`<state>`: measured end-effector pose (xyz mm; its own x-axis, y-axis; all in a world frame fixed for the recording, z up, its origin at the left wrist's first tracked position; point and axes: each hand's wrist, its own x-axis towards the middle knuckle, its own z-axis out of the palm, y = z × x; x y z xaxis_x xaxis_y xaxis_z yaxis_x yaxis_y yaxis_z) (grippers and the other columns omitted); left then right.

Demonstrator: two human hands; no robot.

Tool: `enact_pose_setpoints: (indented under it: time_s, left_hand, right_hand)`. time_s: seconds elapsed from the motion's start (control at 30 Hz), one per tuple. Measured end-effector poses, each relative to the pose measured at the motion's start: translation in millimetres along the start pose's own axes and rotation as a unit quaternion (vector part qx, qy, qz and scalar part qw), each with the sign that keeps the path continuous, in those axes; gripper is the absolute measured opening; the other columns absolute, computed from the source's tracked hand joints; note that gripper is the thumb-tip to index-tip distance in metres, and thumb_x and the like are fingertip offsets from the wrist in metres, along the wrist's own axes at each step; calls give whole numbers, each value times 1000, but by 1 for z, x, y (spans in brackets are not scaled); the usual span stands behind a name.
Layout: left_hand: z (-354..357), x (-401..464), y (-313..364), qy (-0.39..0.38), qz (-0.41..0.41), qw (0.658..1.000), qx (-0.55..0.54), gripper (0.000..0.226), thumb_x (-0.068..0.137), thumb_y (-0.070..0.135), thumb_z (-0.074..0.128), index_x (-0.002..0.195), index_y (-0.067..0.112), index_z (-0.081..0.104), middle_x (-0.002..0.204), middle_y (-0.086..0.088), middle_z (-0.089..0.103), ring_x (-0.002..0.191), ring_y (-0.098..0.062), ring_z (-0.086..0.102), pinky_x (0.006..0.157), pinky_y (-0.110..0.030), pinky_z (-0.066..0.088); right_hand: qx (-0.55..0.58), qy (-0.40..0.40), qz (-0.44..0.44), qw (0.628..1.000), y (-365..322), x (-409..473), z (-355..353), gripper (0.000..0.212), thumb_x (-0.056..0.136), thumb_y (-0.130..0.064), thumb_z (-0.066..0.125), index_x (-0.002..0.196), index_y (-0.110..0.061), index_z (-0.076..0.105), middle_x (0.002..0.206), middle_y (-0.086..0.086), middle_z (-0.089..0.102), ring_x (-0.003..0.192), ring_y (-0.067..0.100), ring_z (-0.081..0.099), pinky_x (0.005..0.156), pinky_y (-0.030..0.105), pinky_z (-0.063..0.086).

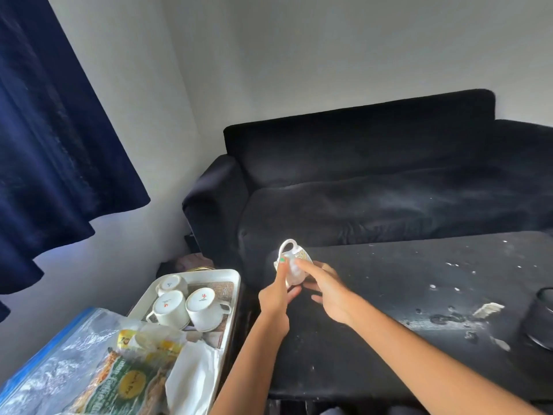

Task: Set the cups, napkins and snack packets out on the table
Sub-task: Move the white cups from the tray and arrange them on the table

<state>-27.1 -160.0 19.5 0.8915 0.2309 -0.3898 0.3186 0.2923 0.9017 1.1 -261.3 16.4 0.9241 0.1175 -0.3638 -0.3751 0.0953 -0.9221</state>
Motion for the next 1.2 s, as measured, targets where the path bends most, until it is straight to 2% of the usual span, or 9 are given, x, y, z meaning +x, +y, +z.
enact_pose_setpoints:
  time_s: [0.17,0.3,0.4,0.53,0.7,0.8,0.93,1.1,1.2]
  left_hand:
    - [8,-6,-15,-49,-2,999,-9,57,86,58,55,119,13,63,117,-3,69,97,-13,67,114,-39,32]
    - [10,-9,-21,-77,-11,997,25,43,88,62,48,101,26,67,106,2,72,97,-14,67,114,-44,32]
    - [9,-8,-27,-89,-31,993,64,49,93,61,39,112,25,65,105,6,69,96,-13,64,115,-40,26]
    - [10,-12,-34,-86,-62,989,100,45,97,53,33,121,23,57,103,9,66,99,-16,59,104,-38,29]
    - [20,-17,-41,-5,14,986,165,28,97,28,39,72,17,45,74,6,45,74,-15,41,66,-29,32]
    - [23,-17,-56,26,60,975,214,25,93,17,38,70,8,36,69,-9,31,59,-19,30,54,-30,27]
    - [26,-17,-78,-19,40,975,218,28,95,13,41,116,10,59,112,-4,61,104,-17,58,87,-29,47]
    - [31,-18,-99,-73,39,962,259,39,93,4,38,127,15,54,126,-3,61,115,-18,55,103,-31,42]
    - [36,-15,-108,-100,23,957,272,40,96,1,34,132,11,49,129,-7,60,108,-18,56,93,-20,44]
  right_hand:
    - [60,12,-19,998,3,-8,-18,37,75,-43,73,102,-19,66,107,0,70,108,16,61,92,36,35]
    - [83,45,-34,995,6,-12,-26,43,73,-34,78,107,-11,66,105,5,71,105,19,63,95,35,40]
    - [76,46,-56,995,9,-14,-31,36,73,-23,79,104,-7,68,98,8,72,96,21,67,83,30,51]
    - [13,85,-75,993,17,-13,-37,19,70,-16,81,82,-10,68,86,8,71,85,23,68,80,38,57]
    - [-99,114,-96,984,35,-5,-48,35,60,-17,84,89,-20,65,89,-2,67,83,17,64,67,26,52]
    - [-170,139,-96,971,48,-1,-56,50,56,-18,84,101,-21,61,97,-2,66,90,18,63,69,28,52]
    - [-223,157,-87,958,65,0,-68,60,55,-18,85,110,-20,60,106,1,64,93,18,61,61,19,42]
    - [-278,167,-85,942,80,4,-78,63,56,-15,85,113,-16,59,109,1,63,94,18,55,69,22,38]
    - [-283,169,-79,941,87,8,-82,65,57,-18,87,115,-15,58,112,4,63,101,22,57,73,23,39]
